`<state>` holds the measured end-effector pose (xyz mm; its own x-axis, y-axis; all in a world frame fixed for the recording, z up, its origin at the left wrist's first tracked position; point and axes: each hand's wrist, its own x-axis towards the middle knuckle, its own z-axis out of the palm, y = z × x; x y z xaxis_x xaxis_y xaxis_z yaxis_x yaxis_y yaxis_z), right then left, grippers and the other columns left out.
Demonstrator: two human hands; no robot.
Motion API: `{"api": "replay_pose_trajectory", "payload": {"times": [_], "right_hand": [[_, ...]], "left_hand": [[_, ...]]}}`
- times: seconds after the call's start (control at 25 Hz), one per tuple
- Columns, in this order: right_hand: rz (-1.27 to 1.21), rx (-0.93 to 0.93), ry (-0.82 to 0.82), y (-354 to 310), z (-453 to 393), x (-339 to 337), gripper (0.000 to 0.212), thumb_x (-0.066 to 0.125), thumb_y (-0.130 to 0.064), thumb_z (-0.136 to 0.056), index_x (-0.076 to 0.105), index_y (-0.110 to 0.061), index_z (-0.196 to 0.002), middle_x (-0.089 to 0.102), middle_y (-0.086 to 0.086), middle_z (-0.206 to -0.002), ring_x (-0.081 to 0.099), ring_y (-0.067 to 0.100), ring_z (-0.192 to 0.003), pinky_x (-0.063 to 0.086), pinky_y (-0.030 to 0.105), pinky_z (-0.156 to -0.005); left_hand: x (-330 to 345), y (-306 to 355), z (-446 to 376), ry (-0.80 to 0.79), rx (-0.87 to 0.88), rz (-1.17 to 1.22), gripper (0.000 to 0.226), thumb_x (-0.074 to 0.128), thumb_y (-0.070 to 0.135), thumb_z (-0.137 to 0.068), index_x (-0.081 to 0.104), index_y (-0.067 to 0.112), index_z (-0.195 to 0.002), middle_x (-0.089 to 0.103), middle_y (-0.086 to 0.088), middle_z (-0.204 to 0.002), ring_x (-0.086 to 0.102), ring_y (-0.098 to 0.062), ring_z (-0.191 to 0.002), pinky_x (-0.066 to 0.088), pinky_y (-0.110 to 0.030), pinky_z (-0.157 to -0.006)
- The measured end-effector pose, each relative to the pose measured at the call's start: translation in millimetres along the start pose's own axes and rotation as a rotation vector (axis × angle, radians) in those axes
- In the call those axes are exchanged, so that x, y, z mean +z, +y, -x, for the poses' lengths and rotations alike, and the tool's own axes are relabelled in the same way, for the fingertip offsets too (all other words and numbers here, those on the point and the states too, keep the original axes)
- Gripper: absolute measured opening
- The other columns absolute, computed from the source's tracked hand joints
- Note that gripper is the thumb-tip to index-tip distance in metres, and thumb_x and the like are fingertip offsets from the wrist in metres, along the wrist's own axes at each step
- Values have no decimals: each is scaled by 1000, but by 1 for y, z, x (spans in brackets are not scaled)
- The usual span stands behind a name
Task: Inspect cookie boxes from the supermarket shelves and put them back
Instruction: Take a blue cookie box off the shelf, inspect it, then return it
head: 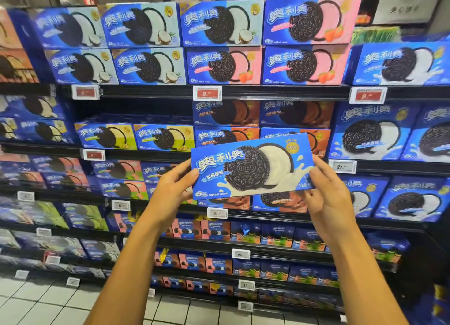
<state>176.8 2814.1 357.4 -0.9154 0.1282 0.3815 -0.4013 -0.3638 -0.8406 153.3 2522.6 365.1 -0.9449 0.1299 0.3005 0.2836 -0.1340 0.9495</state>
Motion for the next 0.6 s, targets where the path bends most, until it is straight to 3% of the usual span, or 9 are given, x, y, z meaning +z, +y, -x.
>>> {"api": "replay_pose_trajectory", "payload": {"times": [0.12, 0.28, 0.4, 0.52, 0.6], "right_hand": [[-2, 46, -100, 2, 0, -2, 62, 65, -15, -84, 49, -20, -144, 63, 12, -135, 65, 29, -110, 55, 51, -96], [-27, -13, -52, 3, 1, 4, 68, 68, -9, -80, 46, -19, -144, 70, 2, -124, 69, 27, -105, 58, 50, -89], [55, -50, 13, 4, 5, 11, 79, 80, -12, -76, 44, -19, -146, 73, -4, -119, 71, 23, -99, 60, 48, -86], [157, -93, 38, 5, 10, 20, 83, 88, -28, -66, 50, -29, -139, 73, -2, -122, 72, 21, -94, 62, 38, -77], [244, -156, 15, 5, 13, 28, 79, 92, -32, -64, 53, -43, -132, 72, -7, -122, 72, 14, -96, 61, 31, -76]], "left_hand": [[-1, 1, 0, -3, -7, 17, 28, 59, 34, -89, 71, 45, -112, 70, 9, -122, 69, -14, -109, 60, -29, -79], [2, -2, -6, 32, -31, 22, 28, 61, 28, -94, 67, 35, -121, 70, 4, -123, 70, -12, -105, 58, -26, -76], [12, -4, -6, 190, -74, -78, 45, 56, 14, -99, 46, 22, -142, 60, 2, -136, 63, -12, -115, 51, -39, -99], [27, 1, 7, 256, -15, -151, 32, 61, 18, -96, 59, 24, -127, 61, 8, -132, 59, -1, -116, 44, -37, -107], [41, 9, 17, 92, -58, -69, 25, 65, 41, -89, 70, 37, -112, 67, 16, -124, 60, 7, -112, 48, -31, -99]]}}
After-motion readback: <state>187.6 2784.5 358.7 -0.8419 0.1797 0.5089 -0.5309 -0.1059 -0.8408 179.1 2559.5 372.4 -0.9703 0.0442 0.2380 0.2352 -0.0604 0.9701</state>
